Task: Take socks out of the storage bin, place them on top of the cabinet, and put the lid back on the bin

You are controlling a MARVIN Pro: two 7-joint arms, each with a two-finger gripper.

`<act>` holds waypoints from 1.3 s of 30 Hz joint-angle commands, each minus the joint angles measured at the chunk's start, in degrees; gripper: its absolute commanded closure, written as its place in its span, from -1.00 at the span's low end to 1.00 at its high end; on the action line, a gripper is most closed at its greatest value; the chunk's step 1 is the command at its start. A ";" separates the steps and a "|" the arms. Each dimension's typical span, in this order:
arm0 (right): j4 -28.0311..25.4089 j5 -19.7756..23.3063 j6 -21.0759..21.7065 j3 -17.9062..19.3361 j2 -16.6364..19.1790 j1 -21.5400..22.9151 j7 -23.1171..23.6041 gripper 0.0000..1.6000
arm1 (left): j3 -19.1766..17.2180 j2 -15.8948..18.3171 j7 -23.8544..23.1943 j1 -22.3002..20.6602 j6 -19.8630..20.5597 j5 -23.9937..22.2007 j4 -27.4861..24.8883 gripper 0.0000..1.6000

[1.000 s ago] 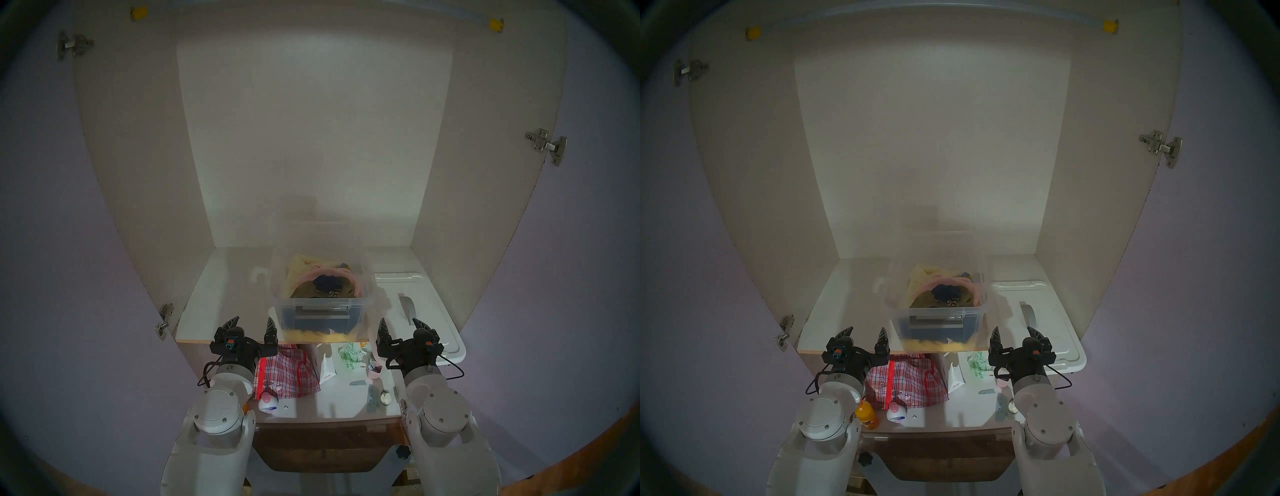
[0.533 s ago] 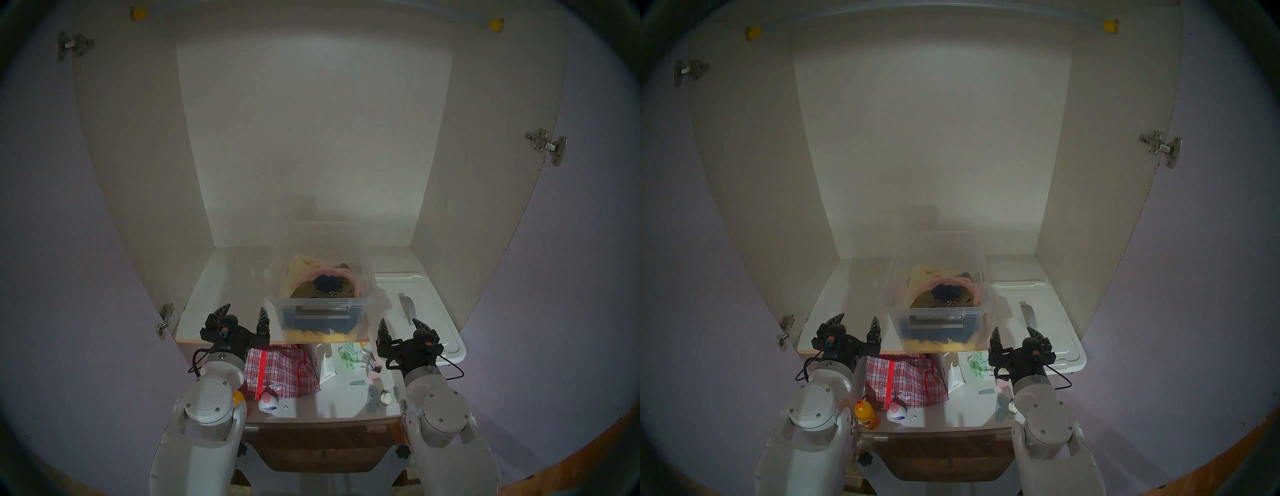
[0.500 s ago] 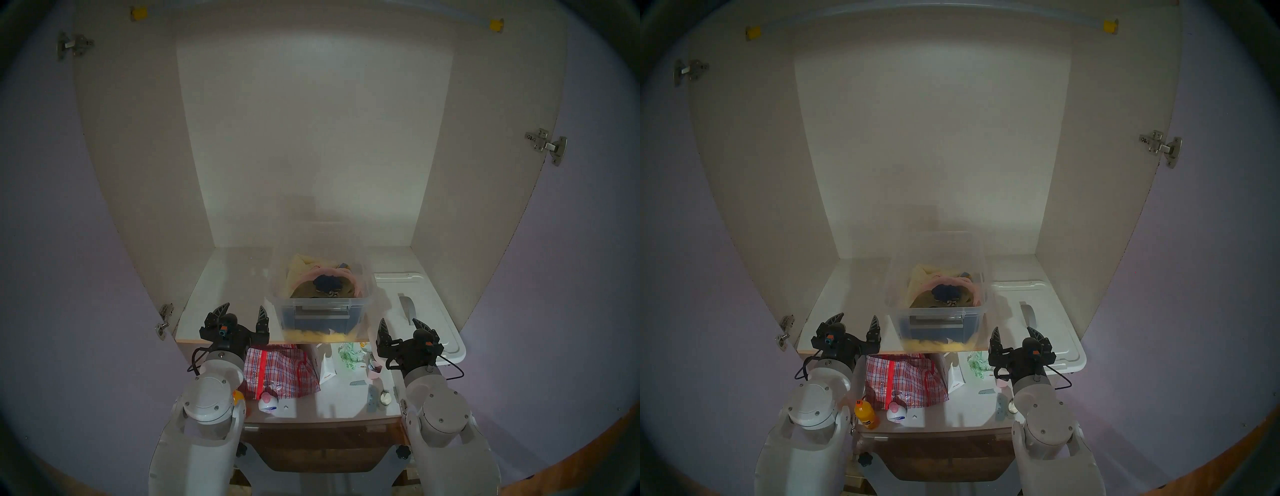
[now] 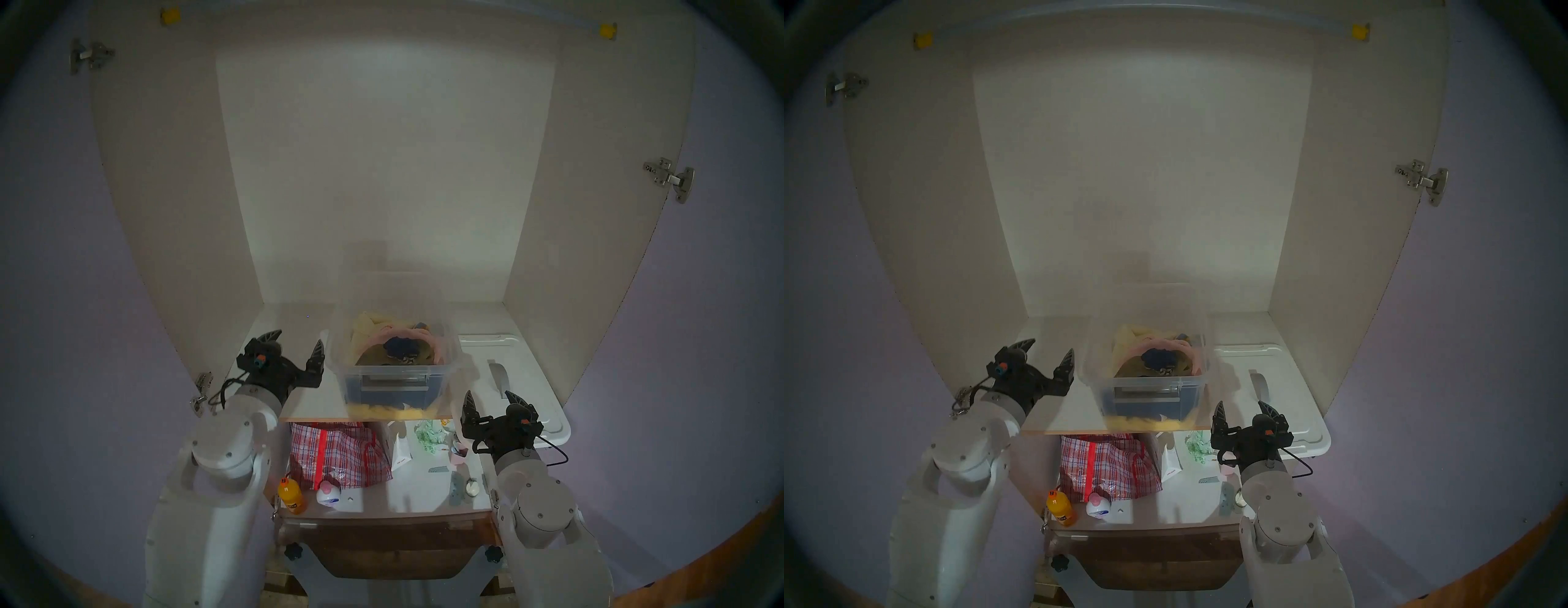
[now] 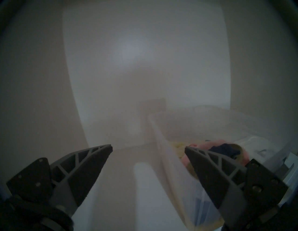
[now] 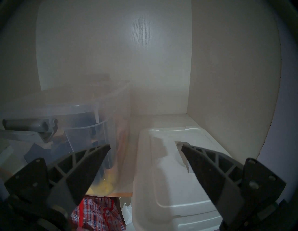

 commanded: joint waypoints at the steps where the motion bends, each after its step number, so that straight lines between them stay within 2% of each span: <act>1: -1.35 0.02 -0.28 0.02 -0.01 0.45 0.01 -1.00 | 0.92 1.61 -4.52 -5.17 6.03 -2.97 -2.34 -1.00; 5: -1.36 0.02 -0.27 0.02 -0.01 0.45 0.00 -1.00 | 3.42 4.39 -7.94 -10.60 13.01 -3.96 -1.44 -1.00; 7: -1.36 0.02 -0.28 0.02 -0.01 0.45 0.00 -1.00 | 4.89 4.93 -8.12 -12.61 15.02 -3.45 -0.98 -1.00; 8: -1.34 0.02 -0.28 0.02 -0.01 0.46 0.00 -1.00 | 5.21 3.79 -6.72 -13.61 14.27 -3.66 -0.45 -1.00; 15: -1.33 0.02 -0.29 0.02 -0.01 0.47 0.00 -1.00 | 9.61 4.77 -9.51 -21.02 17.78 -2.57 1.79 -1.00; 16: -1.33 0.02 -0.28 0.02 0.00 0.46 0.00 -1.00 | 10.44 4.88 -10.29 -22.44 18.24 -2.83 2.81 -1.00; 17: -1.33 0.02 -0.29 0.02 0.00 0.47 0.00 -1.00 | 9.92 4.07 -13.07 -23.07 18.05 -5.08 4.34 -1.00; 18: -1.34 0.03 -0.28 0.02 0.00 0.46 0.00 -1.00 | 10.66 4.08 -13.61 -24.91 19.02 -4.96 6.33 -1.00; 19: -1.35 0.03 -0.28 0.02 0.00 0.46 0.00 -1.00 | 11.02 3.69 -13.51 -25.13 19.08 -2.91 7.24 -1.00; 20: -1.35 0.03 -0.28 0.02 0.00 0.46 -0.01 -1.00 | 11.66 3.65 -14.80 -27.19 19.34 -3.98 9.74 -1.00; 24: -1.23 0.02 -0.31 0.01 0.00 0.51 -0.01 -1.00 | 12.13 1.59 -18.32 -30.48 18.99 -2.45 14.66 -1.00; 30: -1.05 0.02 -0.34 0.01 0.00 0.60 -0.02 -1.00 | 13.86 -1.71 -19.56 -35.64 19.49 0.01 20.58 -1.00; 39: -1.01 0.02 -0.36 0.00 0.00 0.62 -0.03 -1.00 | 21.22 -3.67 -22.07 -45.00 21.51 6.82 33.25 -1.00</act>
